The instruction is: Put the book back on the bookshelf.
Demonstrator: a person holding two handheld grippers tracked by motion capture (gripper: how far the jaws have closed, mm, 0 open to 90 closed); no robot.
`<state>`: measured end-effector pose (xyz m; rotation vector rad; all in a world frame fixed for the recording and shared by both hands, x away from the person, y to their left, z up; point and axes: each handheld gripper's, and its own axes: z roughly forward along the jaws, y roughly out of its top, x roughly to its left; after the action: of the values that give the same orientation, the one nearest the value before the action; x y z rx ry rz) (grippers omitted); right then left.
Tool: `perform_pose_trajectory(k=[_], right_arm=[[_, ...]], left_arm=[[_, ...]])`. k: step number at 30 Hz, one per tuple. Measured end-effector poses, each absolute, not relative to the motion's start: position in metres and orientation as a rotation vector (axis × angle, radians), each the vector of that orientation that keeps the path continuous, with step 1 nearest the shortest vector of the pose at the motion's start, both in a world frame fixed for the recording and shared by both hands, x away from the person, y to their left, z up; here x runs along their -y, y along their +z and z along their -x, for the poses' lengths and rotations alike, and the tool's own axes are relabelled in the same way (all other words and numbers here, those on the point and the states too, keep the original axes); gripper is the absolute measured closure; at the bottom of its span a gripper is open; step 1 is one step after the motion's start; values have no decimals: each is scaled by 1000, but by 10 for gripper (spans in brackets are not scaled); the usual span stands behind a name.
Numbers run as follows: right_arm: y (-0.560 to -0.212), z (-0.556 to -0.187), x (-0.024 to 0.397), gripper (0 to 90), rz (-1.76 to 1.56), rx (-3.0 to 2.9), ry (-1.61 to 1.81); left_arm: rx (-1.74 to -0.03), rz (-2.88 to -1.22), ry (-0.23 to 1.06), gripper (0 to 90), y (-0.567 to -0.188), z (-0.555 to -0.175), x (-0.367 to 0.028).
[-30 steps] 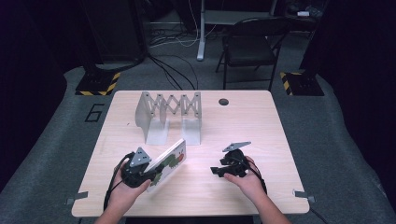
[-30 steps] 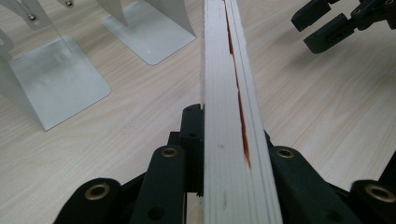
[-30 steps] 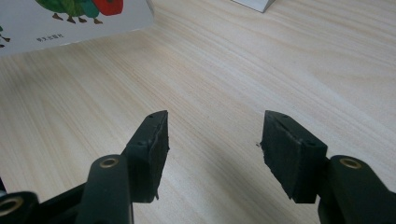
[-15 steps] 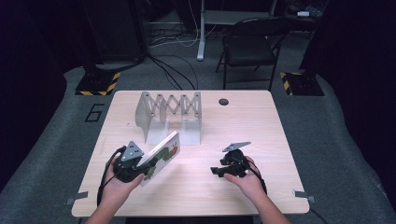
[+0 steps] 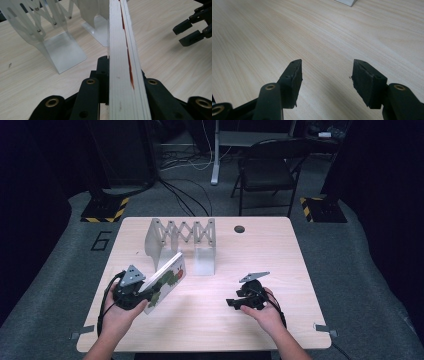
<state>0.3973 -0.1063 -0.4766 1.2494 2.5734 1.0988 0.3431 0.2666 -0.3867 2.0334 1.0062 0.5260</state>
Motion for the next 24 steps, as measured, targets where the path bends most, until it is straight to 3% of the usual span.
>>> perform_pose_trajectory(k=[24], right_arm=[[-478, -398, 106, 411, -1242, -2572, 1094]], left_arm=[[-1146, -1949, 570, 759, -376, -351, -300]])
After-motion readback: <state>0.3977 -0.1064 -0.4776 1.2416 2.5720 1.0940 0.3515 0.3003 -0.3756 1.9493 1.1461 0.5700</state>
